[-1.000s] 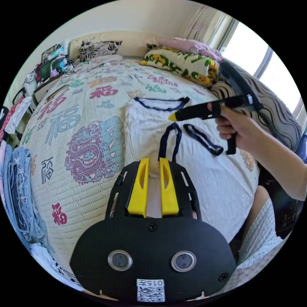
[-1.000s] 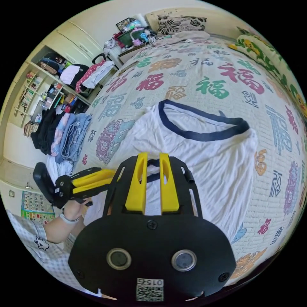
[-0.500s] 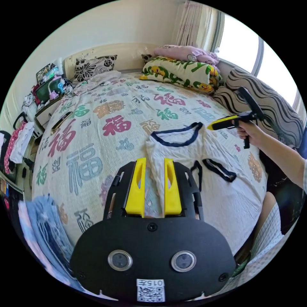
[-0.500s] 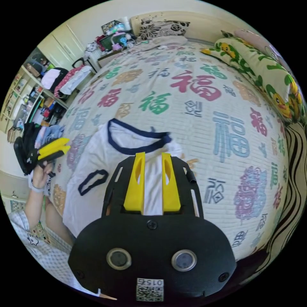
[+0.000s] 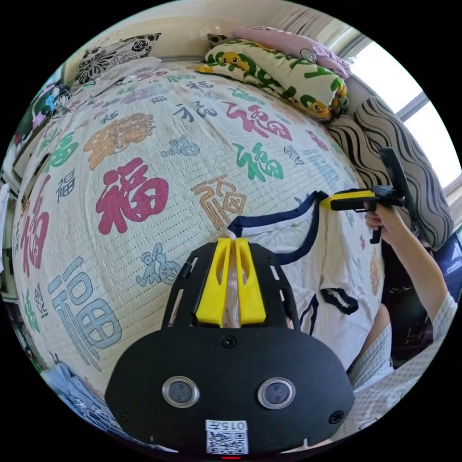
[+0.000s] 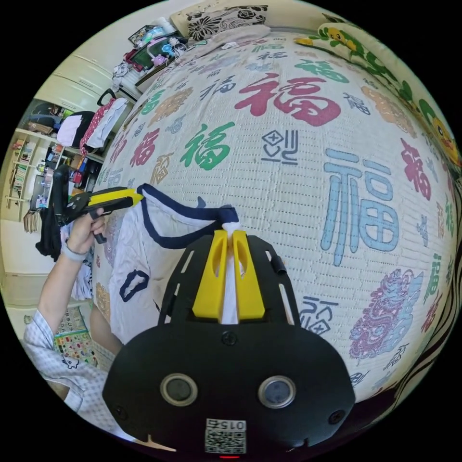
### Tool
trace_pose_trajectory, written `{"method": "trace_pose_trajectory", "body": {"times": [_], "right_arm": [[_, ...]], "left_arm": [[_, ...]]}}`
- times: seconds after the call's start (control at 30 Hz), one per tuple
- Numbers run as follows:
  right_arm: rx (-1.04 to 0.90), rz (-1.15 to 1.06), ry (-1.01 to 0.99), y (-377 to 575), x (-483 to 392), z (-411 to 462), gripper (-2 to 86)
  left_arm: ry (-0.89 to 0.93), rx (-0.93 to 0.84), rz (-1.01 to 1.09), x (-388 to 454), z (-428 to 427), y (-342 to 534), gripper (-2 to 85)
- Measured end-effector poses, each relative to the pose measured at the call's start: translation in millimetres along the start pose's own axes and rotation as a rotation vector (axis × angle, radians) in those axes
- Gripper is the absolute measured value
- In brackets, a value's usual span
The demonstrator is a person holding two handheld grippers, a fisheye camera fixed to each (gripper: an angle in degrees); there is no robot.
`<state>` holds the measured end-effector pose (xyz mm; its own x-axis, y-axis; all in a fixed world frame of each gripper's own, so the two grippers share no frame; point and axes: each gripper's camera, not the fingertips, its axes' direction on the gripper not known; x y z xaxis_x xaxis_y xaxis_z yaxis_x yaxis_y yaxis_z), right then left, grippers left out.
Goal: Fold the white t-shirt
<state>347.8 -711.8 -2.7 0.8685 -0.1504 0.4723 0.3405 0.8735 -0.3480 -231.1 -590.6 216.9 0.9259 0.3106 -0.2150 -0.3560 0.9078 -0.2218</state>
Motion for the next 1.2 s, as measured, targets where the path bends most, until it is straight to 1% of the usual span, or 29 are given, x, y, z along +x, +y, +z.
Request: {"method": "trace_pose_trajectory", "body": {"times": [0.13, 0.2, 0.27, 0.33, 0.43, 0.5, 0.6, 0.7, 0.77, 0.8, 0.87, 0.97, 1.07, 1.2], "right_arm": [[0.038, -0.002, 0.095, -2.3, 3.3, -16.3, -0.4], [0.061, 0.001, 0.118, -6.0, 2.6, -23.7, -0.6], [0.097, -0.001, 0.177, -8.6, 0.8, -31.7, -0.7], [0.135, 0.01, 0.191, -6.4, 0.5, -37.6, -0.7], [0.153, -0.012, 0.17, 10.2, -0.5, -42.3, -0.8], [0.151, -0.067, 0.179, 29.3, -3.0, -44.5, -0.8], [0.147, -0.151, 0.103, 78.4, -7.1, -51.4, -0.7], [0.144, -0.236, 0.044, 144.6, -18.6, -58.9, -0.7], [0.145, -0.281, 0.012, 205.0, -30.8, -60.1, -0.7], [0.14, -0.288, 0.009, 219.9, -34.0, -58.4, -0.7], [0.102, -0.329, 0.05, 278.0, -49.2, -44.2, -0.7], [0.047, -0.308, 0.037, 338.5, -58.2, -16.8, -0.7], [-0.027, -0.253, 0.029, 381.6, -56.7, 14.1, -0.7], [-0.046, -0.249, 0.057, 414.5, -54.2, 32.6, -0.5]], "left_arm": [[-0.02, 0.055, -0.051, -8.6, -21.3, -13.5, 0.6], [-0.044, 0.077, -0.033, -5.9, -30.3, -21.4, 0.4], [-0.111, 0.107, 0.008, 0.9, -41.3, -29.9, 0.2], [-0.153, 0.133, 0.016, 4.3, -48.5, -32.0, 0.2], [-0.127, 0.173, 0.02, 7.7, -57.6, -19.3, 0.2], [-0.124, 0.194, 0.063, 13.7, -64.9, -1.2, 0.2], [-0.077, 0.229, 0.132, 26.2, -83.0, 45.8, 0.3], [-0.021, 0.263, 0.2, 48.8, -104.0, 114.3, 0.3], [0.016, 0.254, 0.225, 72.1, -111.8, 176.3, 0.3], [0.024, 0.245, 0.232, 78.8, -111.9, 191.8, 0.4], [0.039, 0.192, 0.237, 106.2, -106.4, 250.4, 0.4], [0.029, 0.105, 0.224, 136.9, -90.1, 308.4, 0.4], [-0.006, 0.035, 0.199, 157.5, -75.6, 347.2, 0.4], [-0.04, 0.031, 0.175, 171.4, -76.2, 370.8, 0.6]]}}
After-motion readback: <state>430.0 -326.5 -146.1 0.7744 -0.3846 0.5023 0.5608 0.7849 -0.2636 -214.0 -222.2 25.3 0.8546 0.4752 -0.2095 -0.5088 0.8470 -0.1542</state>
